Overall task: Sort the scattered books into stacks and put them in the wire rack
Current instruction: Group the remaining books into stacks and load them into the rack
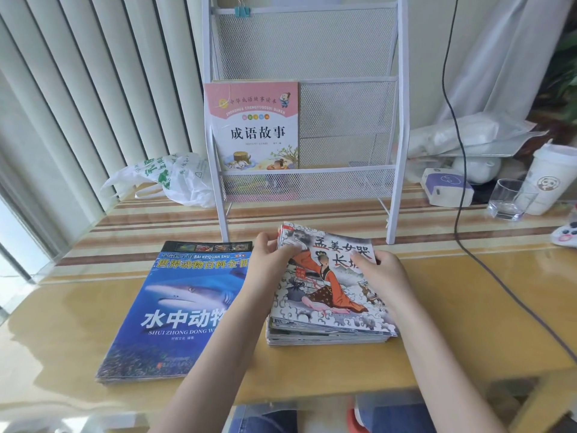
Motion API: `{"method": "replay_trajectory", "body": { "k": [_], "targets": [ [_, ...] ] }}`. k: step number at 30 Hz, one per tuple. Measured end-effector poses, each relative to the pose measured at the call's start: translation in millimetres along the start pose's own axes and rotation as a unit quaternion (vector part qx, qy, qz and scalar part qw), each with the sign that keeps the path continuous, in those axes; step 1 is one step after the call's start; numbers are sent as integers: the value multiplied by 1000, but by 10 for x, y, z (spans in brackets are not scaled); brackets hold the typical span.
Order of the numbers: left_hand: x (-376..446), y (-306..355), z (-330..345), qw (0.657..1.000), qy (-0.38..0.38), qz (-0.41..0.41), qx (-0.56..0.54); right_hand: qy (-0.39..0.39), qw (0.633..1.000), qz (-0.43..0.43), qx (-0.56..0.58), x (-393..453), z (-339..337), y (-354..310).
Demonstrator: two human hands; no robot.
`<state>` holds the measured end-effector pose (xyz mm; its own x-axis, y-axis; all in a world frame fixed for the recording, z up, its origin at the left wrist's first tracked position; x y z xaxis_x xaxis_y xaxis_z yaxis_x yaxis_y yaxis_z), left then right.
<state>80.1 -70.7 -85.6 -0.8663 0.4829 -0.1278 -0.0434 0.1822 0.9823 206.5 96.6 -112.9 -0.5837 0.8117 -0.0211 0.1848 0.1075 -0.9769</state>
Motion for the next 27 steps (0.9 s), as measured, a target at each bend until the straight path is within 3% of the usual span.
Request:
{"method": "replay_trajectory", "body": {
  "k": [11,18,24,27],
  "targets": [
    [15,-63,-8,999,4,20,29,20,1000,7,20,73,4,75],
    [7,-40,-9,998,6,52,18,54,998,-37,5,3,-48,-26],
    [-54,121,-22,989,-18,104,-107,71,992,-71,80,-20,-82,-129],
    [-45,148,-72,981,8,87,-174,71,985,-61,145,-43,-102,-209]
  ]
}}
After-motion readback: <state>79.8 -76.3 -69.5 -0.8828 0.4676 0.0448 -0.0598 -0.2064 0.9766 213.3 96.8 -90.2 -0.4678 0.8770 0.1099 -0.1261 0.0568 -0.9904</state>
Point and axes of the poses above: each hand's wrist, its own x-axis towards the middle knuckle, its own z-axis out of the palm, y = z × x, the point moved 5 cm from there along x, towards the middle knuckle, and after that the axes turned 9 degrees about x, right-handed, at the moved point
